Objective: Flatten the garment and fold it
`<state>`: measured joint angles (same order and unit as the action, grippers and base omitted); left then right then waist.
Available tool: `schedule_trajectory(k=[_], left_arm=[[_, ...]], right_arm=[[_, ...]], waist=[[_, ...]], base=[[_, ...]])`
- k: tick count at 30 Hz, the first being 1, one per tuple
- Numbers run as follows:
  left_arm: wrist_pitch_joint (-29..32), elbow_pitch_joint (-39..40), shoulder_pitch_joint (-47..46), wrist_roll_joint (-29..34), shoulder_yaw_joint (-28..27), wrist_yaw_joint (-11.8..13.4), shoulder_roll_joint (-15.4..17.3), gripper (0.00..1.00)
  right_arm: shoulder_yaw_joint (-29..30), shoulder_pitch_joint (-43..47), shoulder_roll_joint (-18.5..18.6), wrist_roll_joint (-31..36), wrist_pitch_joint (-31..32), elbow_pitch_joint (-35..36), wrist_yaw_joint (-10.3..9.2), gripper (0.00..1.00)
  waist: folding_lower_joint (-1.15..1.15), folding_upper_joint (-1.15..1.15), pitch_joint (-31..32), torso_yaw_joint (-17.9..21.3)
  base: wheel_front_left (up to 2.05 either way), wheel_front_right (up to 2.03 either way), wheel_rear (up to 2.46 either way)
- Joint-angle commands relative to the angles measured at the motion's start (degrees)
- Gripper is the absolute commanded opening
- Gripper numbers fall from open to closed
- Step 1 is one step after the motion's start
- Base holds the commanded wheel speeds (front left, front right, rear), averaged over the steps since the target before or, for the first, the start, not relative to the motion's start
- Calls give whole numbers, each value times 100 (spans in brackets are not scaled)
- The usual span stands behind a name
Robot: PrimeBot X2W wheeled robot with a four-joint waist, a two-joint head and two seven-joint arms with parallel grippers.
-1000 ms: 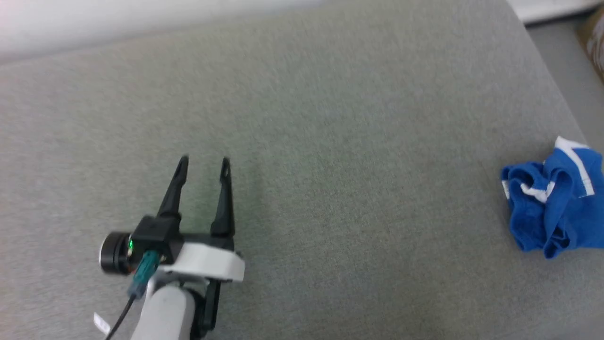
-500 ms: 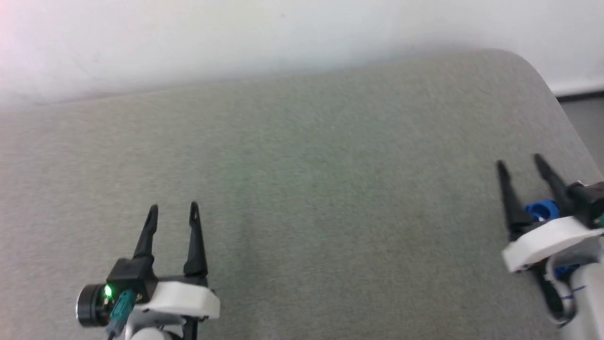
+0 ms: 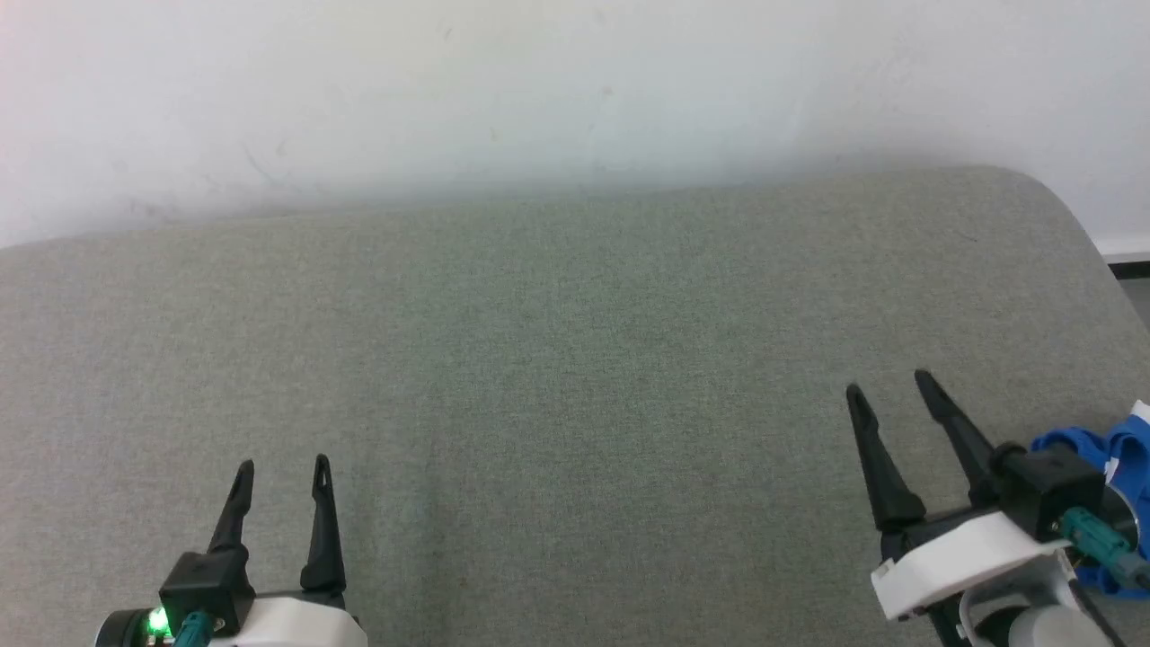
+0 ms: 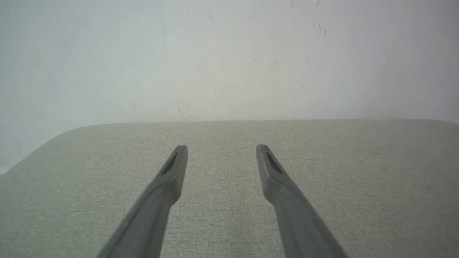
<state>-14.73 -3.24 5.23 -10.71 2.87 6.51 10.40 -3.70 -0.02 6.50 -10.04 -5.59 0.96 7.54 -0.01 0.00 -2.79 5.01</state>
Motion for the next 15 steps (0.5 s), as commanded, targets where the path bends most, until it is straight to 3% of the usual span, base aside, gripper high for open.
schedule_trajectory(k=[1, 10, 11, 15], left_arm=[[-27, -18, 61, -27, -14, -60, 19, 100], [-27, -132, 167, 37, 55, -159, -43, 100], [5, -119, 81, 13, 47, -136, -33, 0], [27, -114, 71, 25, 43, -142, -41, 0]], right_arm=[[8, 103, -40, 31, 9, 48, -5, 100], [56, 377, -180, 189, 69, 96, -5, 100], [37, 326, -156, 151, 58, 61, 0, 0], [35, 322, -152, 160, 64, 52, 0, 0]], waist=[[1, 0, 43, 2], [1, 0, 144, -28], [1, 0, 145, -28], [1, -1, 148, -35]], base=[[0, 0, 0], [0, 0, 0], [0, 0, 0], [0, 0, 0]])
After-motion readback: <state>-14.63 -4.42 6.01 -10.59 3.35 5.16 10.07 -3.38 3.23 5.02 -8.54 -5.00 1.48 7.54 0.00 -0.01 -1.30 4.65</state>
